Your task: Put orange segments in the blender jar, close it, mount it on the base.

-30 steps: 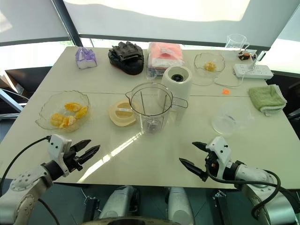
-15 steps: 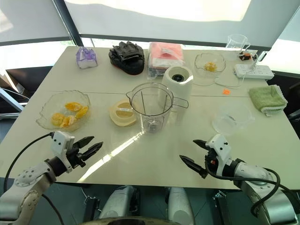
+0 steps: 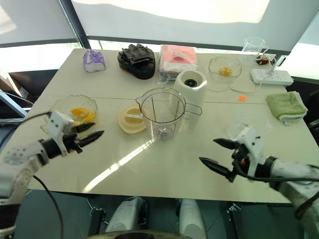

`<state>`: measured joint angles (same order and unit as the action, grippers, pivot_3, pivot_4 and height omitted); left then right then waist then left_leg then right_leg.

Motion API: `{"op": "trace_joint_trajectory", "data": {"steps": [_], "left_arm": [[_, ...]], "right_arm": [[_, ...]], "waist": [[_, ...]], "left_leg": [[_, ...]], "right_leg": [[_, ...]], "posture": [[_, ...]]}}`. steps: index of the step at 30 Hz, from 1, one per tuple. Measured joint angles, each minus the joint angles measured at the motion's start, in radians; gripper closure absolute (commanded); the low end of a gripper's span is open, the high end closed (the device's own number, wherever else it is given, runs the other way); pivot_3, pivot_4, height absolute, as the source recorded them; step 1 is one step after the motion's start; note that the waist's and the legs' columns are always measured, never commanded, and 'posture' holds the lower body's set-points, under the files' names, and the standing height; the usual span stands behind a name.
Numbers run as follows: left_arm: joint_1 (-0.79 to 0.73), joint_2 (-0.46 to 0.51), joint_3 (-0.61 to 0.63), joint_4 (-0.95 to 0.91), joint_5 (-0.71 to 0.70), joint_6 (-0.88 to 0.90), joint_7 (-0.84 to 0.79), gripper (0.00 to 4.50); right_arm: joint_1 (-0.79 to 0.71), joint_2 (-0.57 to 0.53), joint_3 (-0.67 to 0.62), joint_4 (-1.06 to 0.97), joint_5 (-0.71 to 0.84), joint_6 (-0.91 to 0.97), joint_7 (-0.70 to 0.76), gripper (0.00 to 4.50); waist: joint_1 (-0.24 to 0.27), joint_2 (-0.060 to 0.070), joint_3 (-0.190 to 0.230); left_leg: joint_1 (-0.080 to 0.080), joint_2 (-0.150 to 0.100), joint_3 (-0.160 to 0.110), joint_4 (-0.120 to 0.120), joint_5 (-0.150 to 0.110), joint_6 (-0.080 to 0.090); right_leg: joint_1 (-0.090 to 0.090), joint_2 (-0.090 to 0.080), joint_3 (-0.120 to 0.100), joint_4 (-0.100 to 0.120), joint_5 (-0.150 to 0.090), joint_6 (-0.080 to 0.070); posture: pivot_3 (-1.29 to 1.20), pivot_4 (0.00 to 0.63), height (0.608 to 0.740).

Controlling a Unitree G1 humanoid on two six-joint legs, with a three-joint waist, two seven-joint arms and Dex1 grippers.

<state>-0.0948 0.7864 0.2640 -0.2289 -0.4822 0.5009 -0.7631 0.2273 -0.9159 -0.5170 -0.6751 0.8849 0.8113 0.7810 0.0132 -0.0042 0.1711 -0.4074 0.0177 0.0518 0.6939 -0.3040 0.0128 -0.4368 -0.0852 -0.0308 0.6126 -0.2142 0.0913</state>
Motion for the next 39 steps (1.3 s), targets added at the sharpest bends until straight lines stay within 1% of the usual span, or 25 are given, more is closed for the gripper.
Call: {"op": "trace_joint_trajectory", "data": {"steps": [3, 5, 6, 8, 10, 13, 15, 18, 22, 25, 27, 30, 39], "left_arm": [[-0.116, 0.109, -0.005, 0.13, 0.023, -0.035, -0.09, 1.85], [-0.198, 0.166, -0.01, 0.227, 0.05, -0.084, -0.151, 1.85], [-0.231, 0.182, -0.019, 0.272, 0.066, -0.113, -0.176, 1.85], [-0.314, 0.227, -0.059, 0.424, 0.136, -0.225, -0.234, 1.85], [-0.409, 0.251, -0.139, 0.613, 0.256, -0.427, -0.283, 1.85], [-0.547, 0.243, -0.269, 0.875, 0.416, -0.706, -0.318, 1.85], [-0.638, 0.231, -0.347, 1.062, 0.528, -0.87, -0.295, 1.85], [-0.73, 0.208, -0.416, 1.272, 0.65, -1.015, -0.215, 1.85], [-0.803, 0.169, -0.46, 1.419, 0.739, -1.089, -0.111, 1.85], [-0.824, 0.159, -0.521, 1.476, 0.831, -1.124, -0.027, 1.85], [-0.835, 0.133, -0.53, 1.513, 0.862, -1.117, 0.018, 1.85], [-0.853, 0.111, -0.563, 1.534, 0.908, -1.111, 0.072, 1.85], [-0.883, 0.057, -0.609, 1.568, 1.004, -1.034, 0.174, 1.85]], "right_arm": [[-0.075, -0.023, -0.101, -0.005, 0.28, 0.068, -0.064, 0.07], [-0.1, -0.039, -0.16, -0.003, 0.38, 0.079, -0.108, 0.07], [-0.095, -0.044, -0.17, -0.003, 0.392, 0.083, -0.117, 0.07], [-0.063, -0.046, -0.172, -0.012, 0.398, 0.1, -0.131, 0.07], [-0.05, -0.045, -0.152, -0.029, 0.402, 0.102, -0.154, 0.07], [-0.071, -0.033, -0.119, -0.043, 0.418, 0.093, -0.193, 0.07], [-0.069, -0.014, -0.087, -0.05, 0.414, 0.083, -0.215, 0.07], [-0.065, 0.017, -0.045, -0.066, 0.411, 0.068, -0.253, 0.07], [-0.067, 0.039, -0.005, -0.091, 0.409, 0.049, -0.295, 0.07], [-0.054, 0.059, 0.011, -0.097, 0.391, 0.03, -0.314, 0.07], [-0.05, 0.073, 0.033, -0.098, 0.38, 0.022, -0.325, 0.07], [-0.05, 0.077, 0.048, -0.102, 0.372, 0.009, -0.338, 0.07], [-0.07, 0.082, 0.086, -0.106, 0.357, -0.011, -0.392, 0.07]], "waist": [[0.0, -0.001, 0.002], [0.0, -0.002, 0.002], [0.001, -0.003, 0.002], [0.002, -0.003, 0.002], [0.002, -0.003, 0.002], [0.001, -0.006, 0.002], [0.001, -0.009, 0.002], [0.001, -0.01, 0.002], [0.0, -0.012, 0.002], [0.0, -0.013, 0.001], [0.0, -0.013, 0.001], [0.001, -0.014, 0.001], [0.0, -0.014, 0.001]], "left_leg": [[-0.001, 0.0, 0.0, 0.0, 0.0, 0.0], [-0.001, 0.0, 0.001, -0.001, 0.0, 0.0], [-0.001, 0.0, 0.001, -0.001, 0.0, 0.0], [-0.001, -0.001, 0.002, -0.001, 0.0, 0.0], [-0.001, -0.001, 0.003, -0.001, 0.0, 0.0], [-0.001, -0.001, 0.004, -0.001, 0.0, 0.0], [-0.001, -0.001, 0.003, -0.001, 0.0, 0.001], [-0.001, -0.001, 0.004, -0.001, -0.001, 0.001], [-0.001, -0.001, 0.004, -0.001, -0.001, 0.002], [-0.001, -0.001, 0.004, -0.001, -0.001, 0.002], [-0.001, -0.001, 0.004, 0.0, -0.001, 0.002], [-0.001, -0.001, 0.003, 0.001, -0.001, 0.002], [-0.001, -0.001, 0.003, 0.002, -0.001, 0.002]], "right_leg": [[-0.001, 0.001, 0.0, 0.0, 0.0, 0.0], [0.0, 0.0, 0.0, -0.001, 0.0, 0.0], [0.0, 0.0, 0.0, -0.002, 0.0, 0.0], [0.0, 0.0, 0.0, -0.002, 0.0, 0.0], [0.0, -0.001, 0.0, -0.002, 0.0, 0.0], [0.001, -0.002, 0.0, -0.002, 0.0, 0.0], [0.001, -0.002, 0.0, -0.002, 0.0, 0.0], [0.0, -0.002, 0.0, -0.002, 0.001, 0.001], [0.0, -0.003, 0.0, -0.001, 0.003, 0.005], [0.0, -0.002, 0.0, -0.001, 0.003, 0.005], [0.0, -0.002, 0.0, 0.0, 0.003, 0.005], [0.001, -0.002, -0.001, 0.0, 0.003, 0.005], [0.001, -0.002, -0.001, 0.001, 0.003, 0.006]], "posture": [[0.0, 0.15, 0.74], [0.0, 0.15, 0.74], [0.0, 0.15, 0.74], [0.0, 0.15, 0.74], [0.0, 0.15, 0.74], [0.0, 0.15, 0.74], [0.0, 0.15, 0.74], [0.0, 0.15, 0.74], [0.0, 0.15, 0.74], [0.0, 0.15, 0.74], [0.0, 0.15, 0.74], [0.0, 0.15, 0.74], [0.0, 0.15, 0.74]]}}
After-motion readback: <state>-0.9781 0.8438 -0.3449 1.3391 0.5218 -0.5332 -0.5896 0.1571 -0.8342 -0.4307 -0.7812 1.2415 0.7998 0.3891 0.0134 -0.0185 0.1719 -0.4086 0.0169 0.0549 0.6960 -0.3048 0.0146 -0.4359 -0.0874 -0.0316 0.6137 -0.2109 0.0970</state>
